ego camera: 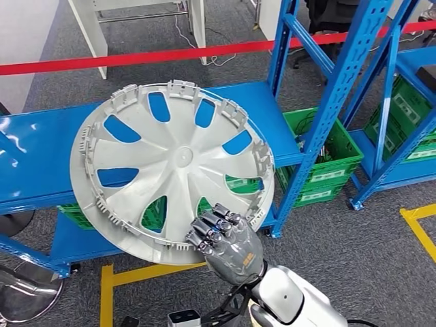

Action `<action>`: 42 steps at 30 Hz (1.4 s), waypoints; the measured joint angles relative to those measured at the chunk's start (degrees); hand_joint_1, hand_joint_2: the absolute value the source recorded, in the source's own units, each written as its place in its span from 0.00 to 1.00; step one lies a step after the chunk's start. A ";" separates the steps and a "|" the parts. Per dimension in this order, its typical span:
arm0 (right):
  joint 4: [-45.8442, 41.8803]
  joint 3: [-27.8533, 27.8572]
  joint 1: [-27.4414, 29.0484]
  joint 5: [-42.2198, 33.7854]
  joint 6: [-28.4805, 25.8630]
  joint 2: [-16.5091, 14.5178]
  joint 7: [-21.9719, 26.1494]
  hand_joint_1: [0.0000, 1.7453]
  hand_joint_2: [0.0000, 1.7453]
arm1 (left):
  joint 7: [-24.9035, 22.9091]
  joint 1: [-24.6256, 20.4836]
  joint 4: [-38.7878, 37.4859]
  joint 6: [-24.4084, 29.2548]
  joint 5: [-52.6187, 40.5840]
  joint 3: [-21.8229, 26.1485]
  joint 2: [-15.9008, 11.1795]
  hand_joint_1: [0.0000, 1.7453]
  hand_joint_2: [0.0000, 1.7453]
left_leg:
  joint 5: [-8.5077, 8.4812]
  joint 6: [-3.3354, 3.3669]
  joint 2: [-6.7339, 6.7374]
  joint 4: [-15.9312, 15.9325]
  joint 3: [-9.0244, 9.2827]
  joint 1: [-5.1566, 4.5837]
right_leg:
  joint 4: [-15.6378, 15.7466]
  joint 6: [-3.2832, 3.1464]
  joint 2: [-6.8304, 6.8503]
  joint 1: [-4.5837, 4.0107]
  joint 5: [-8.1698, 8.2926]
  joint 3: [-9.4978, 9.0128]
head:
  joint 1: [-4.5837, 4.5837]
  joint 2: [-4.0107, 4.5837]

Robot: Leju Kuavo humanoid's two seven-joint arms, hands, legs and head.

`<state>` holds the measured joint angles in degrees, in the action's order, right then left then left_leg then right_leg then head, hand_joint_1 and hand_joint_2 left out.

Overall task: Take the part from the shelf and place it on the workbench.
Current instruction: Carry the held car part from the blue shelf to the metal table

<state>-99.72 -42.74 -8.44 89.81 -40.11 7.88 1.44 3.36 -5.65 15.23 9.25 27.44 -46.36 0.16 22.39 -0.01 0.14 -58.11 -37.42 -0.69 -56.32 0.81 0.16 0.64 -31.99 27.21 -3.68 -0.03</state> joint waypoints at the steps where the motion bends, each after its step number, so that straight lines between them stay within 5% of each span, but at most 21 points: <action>1: -0.03 0.01 0.01 0.01 0.01 -0.01 -0.04 0.96 1.00 | -0.21 0.02 -0.17 -0.06 -0.03 -0.10 -0.10 0.00 1.00 | 1.48 -0.36 -0.04 -0.96 -0.54 0.06 | 0.03 -0.54 0.09 0.13 0.66 0.59 | 0.15 0.01; 4: -0.10 0.09 0.12 0.00 0.03 -0.04 -0.09 0.96 1.00 | -1.00 -0.02 -0.43 -0.12 -0.08 -0.29 -0.21 0.00 1.00 | 10.00 -1.45 -0.09 -9.79 -2.40 0.57 | -0.15 -1.35 0.28 0.18 2.85 2.87 | 0.66 0.03; 5: -0.10 0.18 0.20 0.00 0.03 -0.03 -0.09 0.96 1.00 | -1.35 -0.06 -0.46 -0.15 -0.08 -0.34 -0.21 0.00 1.00 | 11.49 -1.71 -0.08 -13.21 -2.67 0.73 | -0.35 -1.35 0.33 0.14 3.46 3.76 | 0.72 0.03; 7: -0.10 0.40 0.38 0.00 0.03 -0.02 -0.09 0.96 1.00 | -2.07 -0.13 -0.54 -0.22 0.03 -0.43 -0.22 0.00 1.00 | 10.59 -1.90 -0.08 -15.64 -1.34 0.94 | -0.95 -1.28 0.41 0.10 4.47 5.64 | 0.74 0.03; 9: -0.10 0.67 0.61 0.00 0.03 -0.02 -0.05 0.96 1.00 | -2.92 -0.27 -0.66 -0.36 0.26 -0.46 -0.27 0.00 1.00 | 7.85 -1.64 -0.13 -10.26 3.32 1.03 | -1.60 -1.04 0.37 0.10 5.34 7.34 | 0.75 0.03; 11: -0.11 1.05 0.85 0.00 0.03 -0.02 -0.02 0.96 1.00 | -3.61 -0.57 -0.79 -0.72 0.53 -0.46 -0.37 0.00 1.00 | 7.76 -1.00 -0.24 -2.19 8.62 0.86 | -1.96 -0.51 0.33 -0.01 6.26 8.43 | 0.73 0.03; 13: -0.12 1.41 1.04 -0.01 0.03 -0.02 0.01 0.96 1.00 | -3.96 -0.78 -0.87 -1.22 0.77 -0.46 -0.42 0.00 1.00 | 8.50 -0.33 -0.32 1.54 10.44 0.54 | -1.84 0.27 0.37 0.01 7.34 8.88 | 0.70 0.02; 15: -0.11 1.76 1.37 -0.01 0.03 -0.01 0.05 0.96 1.00 | -4.31 -0.74 -0.92 -1.70 0.93 -0.46 -0.37 0.00 1.00 | 7.48 0.50 -0.16 2.06 9.64 0.53 | -1.64 1.05 0.31 0.08 7.84 9.24 | 0.73 0.03; 16: -0.11 1.94 1.53 -0.01 0.03 0.00 0.09 0.96 1.00 | -4.46 -0.74 -0.94 -1.89 0.97 -0.45 -0.38 0.00 1.00 | 6.76 1.02 -0.03 2.26 9.03 0.62 | -2.38 1.32 0.20 0.08 6.61 9.81 | 0.66 0.03; 19: -0.11 2.25 1.80 0.00 0.03 0.04 0.20 0.96 1.00 | -4.68 -0.81 -0.96 -2.08 1.04 -0.43 -0.46 0.00 1.00 | 4.51 1.98 0.22 2.45 6.54 0.71 | -10.12 1.73 -0.01 0.10 -1.66 12.09 | 0.37 0.03; 21: -0.10 2.31 1.87 0.00 0.03 0.05 0.23 0.96 1.00 | -4.69 -0.82 -0.97 -2.13 1.05 -0.43 -0.45 0.00 1.00 | 3.13 2.04 0.26 2.25 4.66 0.52 | -15.99 1.91 -0.01 0.09 -4.38 12.41 | 0.32 0.03; 23: -0.10 2.49 1.92 0.00 0.03 0.08 0.21 0.96 1.00 | -4.72 -0.82 -0.99 -2.20 0.90 -0.44 -0.43 0.00 1.00 | 1.81 1.93 0.30 1.77 2.62 0.40 | -16.57 1.90 0.00 0.07 -1.97 10.30 | 0.31 0.03; 25: -0.10 2.69 2.00 0.00 0.03 0.11 0.20 0.96 1.00 | -4.83 -0.82 -1.00 -2.23 0.36 -0.45 -0.43 0.00 1.00 | 0.75 1.62 0.29 1.16 0.84 0.33 | -10.16 1.66 0.00 0.05 0.82 5.03 | 0.28 0.02; 28: -0.31 2.88 2.20 -0.02 0.02 0.11 0.20 0.96 1.00 | -4.95 -0.86 -1.01 -2.20 -0.65 -0.60 -0.44 0.00 1.00 | -0.92 0.92 0.26 0.70 -0.65 0.16 | 0.15 1.05 -0.08 -0.21 -0.62 -1.56 | 0.31 0.01; 31: -0.43 3.21 2.52 -0.01 0.03 0.11 0.22 0.96 1.00 | -5.07 -0.75 -1.15 -2.19 -1.01 -0.70 -0.59 0.00 1.00 | -1.45 0.10 0.15 0.78 -1.48 0.24 | 1.19 -0.03 0.04 -0.11 0.34 -0.81 | 0.29 0.01; 33: -0.43 3.36 2.62 0.00 0.03 0.11 0.25 0.96 1.00 | -5.22 -0.61 -1.27 -2.19 -1.02 -0.73 -0.70 0.00 1.00 | 3.02 -0.59 0.01 -2.89 -2.58 0.46 | 1.29 -0.99 0.24 0.17 1.67 0.32 | 0.57 0.02; 35: -0.43 3.45 2.74 0.00 0.04 0.11 0.26 0.96 1.00 | -5.31 -0.57 -1.28 -2.19 -1.07 -0.76 -0.67 0.00 1.00 | 8.84 -1.25 -0.03 -10.67 -3.93 0.83 | 1.08 -1.44 0.37 0.13 2.82 1.73 | 0.94 0.03; 37: -0.43 3.56 2.82 0.00 0.05 0.11 0.31 0.96 1.00 | -5.40 -0.62 -1.29 -2.19 -1.20 -0.80 -0.63 0.00 1.00 | 10.28 -1.70 -0.03 -16.03 -3.86 1.18 | 0.67 -1.35 0.44 0.14 3.78 3.37 | 1.00 0.03; 39: -0.46 3.69 2.89 0.00 0.05 0.11 0.50 0.96 1.00 | -5.51 -0.64 -1.29 -2.19 -1.48 -0.84 -0.64 0.00 1.00 | 7.62 -1.84 -0.03 -13.33 -0.37 1.46 | 0.02 -1.09 0.42 0.20 4.51 4.98 | 1.00 0.03; 42: -0.73 4.00 2.97 -0.02 0.04 0.11 0.97 0.96 1.00 | -5.54 -0.72 -1.29 -2.19 -1.85 -0.95 -0.68 0.00 1.00 | 6.17 -1.42 -0.29 -2.06 6.92 1.46 | -1.00 -0.28 0.40 0.17 5.31 6.69 | 0.98 0.03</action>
<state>-100.45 -38.74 -5.46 89.79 -40.07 8.00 2.41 -2.19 -6.37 13.94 7.06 25.59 -47.31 -0.52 28.57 -1.43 -0.15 -60.18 -30.50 0.77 -57.33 0.53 0.55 0.81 -26.67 33.90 -2.70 0.00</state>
